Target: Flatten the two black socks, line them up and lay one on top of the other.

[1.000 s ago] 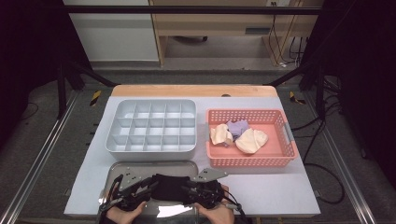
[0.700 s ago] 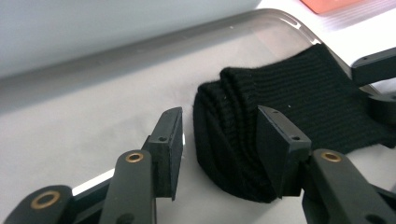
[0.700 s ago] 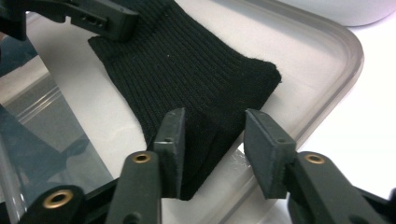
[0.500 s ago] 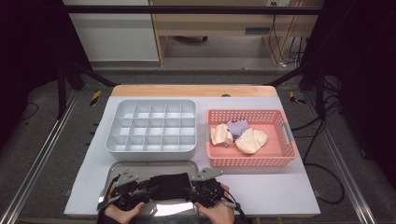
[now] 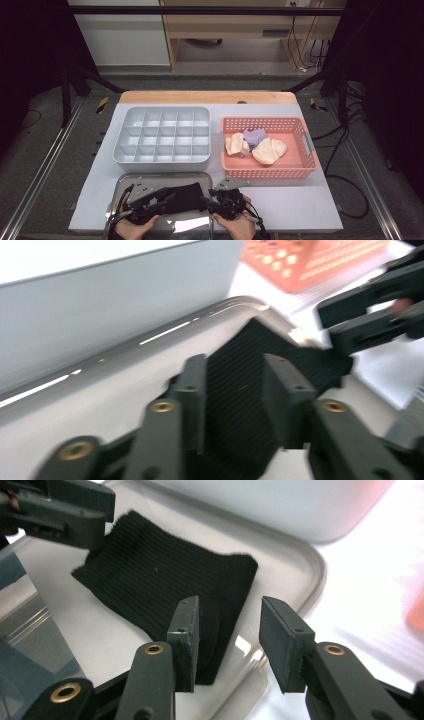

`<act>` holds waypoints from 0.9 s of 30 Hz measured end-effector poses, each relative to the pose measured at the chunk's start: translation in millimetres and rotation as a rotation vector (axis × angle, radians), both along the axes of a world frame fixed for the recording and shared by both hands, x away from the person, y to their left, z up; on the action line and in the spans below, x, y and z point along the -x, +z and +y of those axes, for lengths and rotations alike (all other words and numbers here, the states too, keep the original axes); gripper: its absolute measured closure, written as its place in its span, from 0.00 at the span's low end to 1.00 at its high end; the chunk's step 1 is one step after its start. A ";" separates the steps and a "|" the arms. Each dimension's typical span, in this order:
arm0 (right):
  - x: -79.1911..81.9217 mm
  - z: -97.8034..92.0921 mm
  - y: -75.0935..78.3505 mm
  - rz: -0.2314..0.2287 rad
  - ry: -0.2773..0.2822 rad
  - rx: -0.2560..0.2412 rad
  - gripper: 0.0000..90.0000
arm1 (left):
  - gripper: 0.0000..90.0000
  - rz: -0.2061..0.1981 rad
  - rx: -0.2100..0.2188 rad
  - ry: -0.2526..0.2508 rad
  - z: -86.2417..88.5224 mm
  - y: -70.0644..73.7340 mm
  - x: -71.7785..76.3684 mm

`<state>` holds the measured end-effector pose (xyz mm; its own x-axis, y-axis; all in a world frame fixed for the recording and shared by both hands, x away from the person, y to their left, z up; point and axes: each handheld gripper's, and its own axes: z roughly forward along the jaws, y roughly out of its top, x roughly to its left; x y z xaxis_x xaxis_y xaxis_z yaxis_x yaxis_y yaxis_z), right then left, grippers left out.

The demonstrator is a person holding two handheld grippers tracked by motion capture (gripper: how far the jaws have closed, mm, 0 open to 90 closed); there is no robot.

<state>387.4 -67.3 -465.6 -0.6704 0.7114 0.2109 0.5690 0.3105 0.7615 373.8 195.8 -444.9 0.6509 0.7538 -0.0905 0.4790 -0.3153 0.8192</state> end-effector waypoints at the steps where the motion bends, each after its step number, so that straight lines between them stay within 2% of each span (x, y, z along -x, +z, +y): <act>1: -0.4 -0.2 -2.0 0.006 0.003 -0.002 0.67 | 0.80 0.011 -0.004 -0.010 -4.2 -1.3 -1.6; 5: 0.1 2.4 -7.7 0.033 0.006 0.006 0.69 | 0.94 0.069 -0.030 -0.036 -17.5 -13.5 -7.6; 8: 0.3 5.0 -10.1 0.032 0.015 0.015 0.70 | 0.99 0.107 -0.056 -0.047 -23.9 -22.8 -10.2; 13: 2.1 11.2 -13.1 0.052 0.031 0.010 0.80 | 1.00 0.112 -0.059 -0.043 -24.4 -26.5 -9.8; 18: 2.1 13.0 -11.5 0.080 0.018 -0.001 0.91 | 1.00 0.116 -0.055 -0.045 -24.2 -27.1 -10.6; 21: -0.1 11.6 -9.7 0.098 0.016 -0.012 0.93 | 1.00 0.121 -0.047 -0.043 -23.6 -26.7 -11.2; 27: 0.7 6.2 6.4 0.039 0.047 -0.075 0.93 | 0.99 0.127 -0.012 -0.047 -26.5 -28.3 -10.7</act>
<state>386.7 -61.1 -459.2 -0.6928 0.6608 0.2888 0.5848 0.2804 0.7612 384.5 169.3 -473.3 0.6692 0.7244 -0.1654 0.5631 -0.3492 0.7489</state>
